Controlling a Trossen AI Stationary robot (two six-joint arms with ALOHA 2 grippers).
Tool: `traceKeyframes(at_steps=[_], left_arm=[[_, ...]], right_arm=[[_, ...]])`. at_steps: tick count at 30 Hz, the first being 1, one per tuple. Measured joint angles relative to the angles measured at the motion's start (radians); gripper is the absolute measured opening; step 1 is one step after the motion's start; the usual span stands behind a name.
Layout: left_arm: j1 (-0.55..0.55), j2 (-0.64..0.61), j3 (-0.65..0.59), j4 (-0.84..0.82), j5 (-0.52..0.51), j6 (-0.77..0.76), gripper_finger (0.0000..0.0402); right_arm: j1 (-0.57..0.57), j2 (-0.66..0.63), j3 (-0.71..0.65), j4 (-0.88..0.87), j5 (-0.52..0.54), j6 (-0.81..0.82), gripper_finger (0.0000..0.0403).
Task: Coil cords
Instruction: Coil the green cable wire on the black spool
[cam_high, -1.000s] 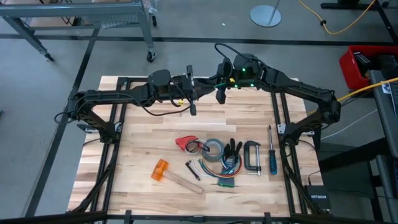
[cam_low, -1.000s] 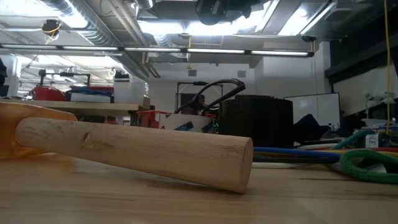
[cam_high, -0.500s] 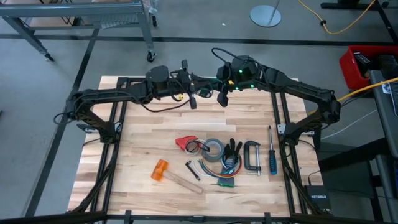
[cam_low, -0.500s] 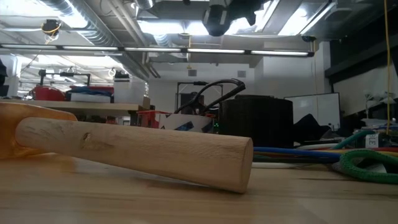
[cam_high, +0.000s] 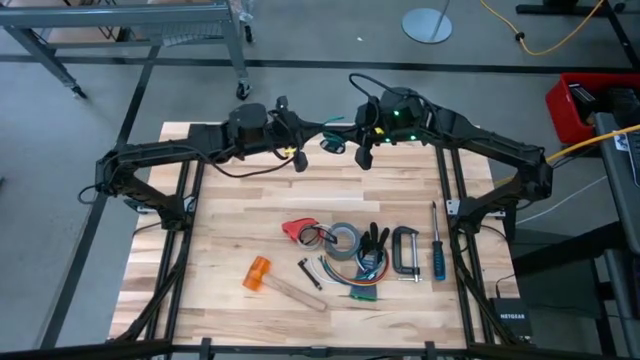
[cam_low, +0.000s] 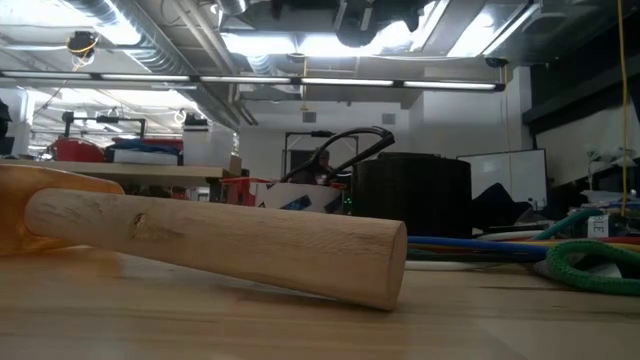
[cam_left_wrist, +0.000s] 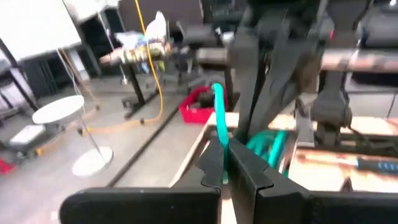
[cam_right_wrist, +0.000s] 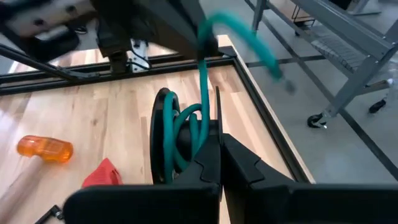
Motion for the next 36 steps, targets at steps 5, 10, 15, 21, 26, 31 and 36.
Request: traceKeyframes(at_steps=[5, 10, 15, 21, 26, 31, 36], left_arm=[[0.013, 0.0, 0.0, -0.063, -0.008, -0.044, 0.0001], [0.02, 0.0, 0.0, -0.108, -0.008, -0.076, 0.0002], [0.019, -0.001, 0.0, -0.154, -0.007, -0.098, 0.0002], [0.019, -0.001, 0.0, -0.204, 0.032, -0.139, 0.0002], [0.019, -0.002, 0.002, -0.191, 0.123, -0.145, 0.0003], [0.018, -0.003, 0.002, -0.161, 0.141, -0.149, 0.0003], [0.017, -0.003, 0.002, -0.111, 0.142, -0.149, 0.0003]], right_arm=[[0.0, -0.021, 0.0, 0.0, 0.0, 0.0, 0.0001], [0.0, -0.03, 0.0, -0.003, 0.0, 0.0, 0.0001], [0.0, -0.033, 0.0, -0.004, -0.023, -0.023, 0.0001], [0.0, -0.033, 0.0, 0.049, -0.027, -0.035, 0.0001], [0.001, -0.033, 0.0, 0.133, -0.03, -0.054, 0.0001], [0.001, -0.033, -0.001, 0.208, -0.03, -0.072, 0.0001], [0.001, -0.03, -0.001, 0.283, -0.03, -0.086, 0.0001]])
